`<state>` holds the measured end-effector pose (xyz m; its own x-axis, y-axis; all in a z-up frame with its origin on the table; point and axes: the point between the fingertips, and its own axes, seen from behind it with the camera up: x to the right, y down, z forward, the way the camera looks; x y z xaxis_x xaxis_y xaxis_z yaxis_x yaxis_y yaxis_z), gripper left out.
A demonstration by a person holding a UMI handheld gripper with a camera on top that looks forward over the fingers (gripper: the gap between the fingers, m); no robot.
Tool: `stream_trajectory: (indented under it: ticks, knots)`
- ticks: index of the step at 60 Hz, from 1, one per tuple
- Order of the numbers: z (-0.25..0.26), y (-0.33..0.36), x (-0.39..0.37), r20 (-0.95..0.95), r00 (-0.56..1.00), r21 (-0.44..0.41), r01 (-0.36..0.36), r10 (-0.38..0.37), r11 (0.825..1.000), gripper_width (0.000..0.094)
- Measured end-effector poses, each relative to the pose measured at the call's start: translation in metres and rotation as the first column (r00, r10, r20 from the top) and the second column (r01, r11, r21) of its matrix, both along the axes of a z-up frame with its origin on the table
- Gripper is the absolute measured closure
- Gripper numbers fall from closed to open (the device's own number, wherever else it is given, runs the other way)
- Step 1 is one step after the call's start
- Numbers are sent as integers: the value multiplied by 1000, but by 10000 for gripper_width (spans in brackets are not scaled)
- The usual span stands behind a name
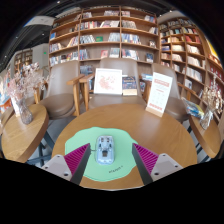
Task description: Arrange mouse
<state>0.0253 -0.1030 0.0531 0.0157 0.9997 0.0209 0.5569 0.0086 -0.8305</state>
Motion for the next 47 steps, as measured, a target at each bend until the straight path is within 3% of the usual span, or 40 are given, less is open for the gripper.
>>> stream_trajectory:
  ticks: [15,29,47]
  knots:
    - [74,57,133,-54,998,37,44,-42,998,82]
    - [66,78,228,-20,999,37,48,-47,998,84]
    - [51,85,266,-15,999,44,41,-40,998,82]
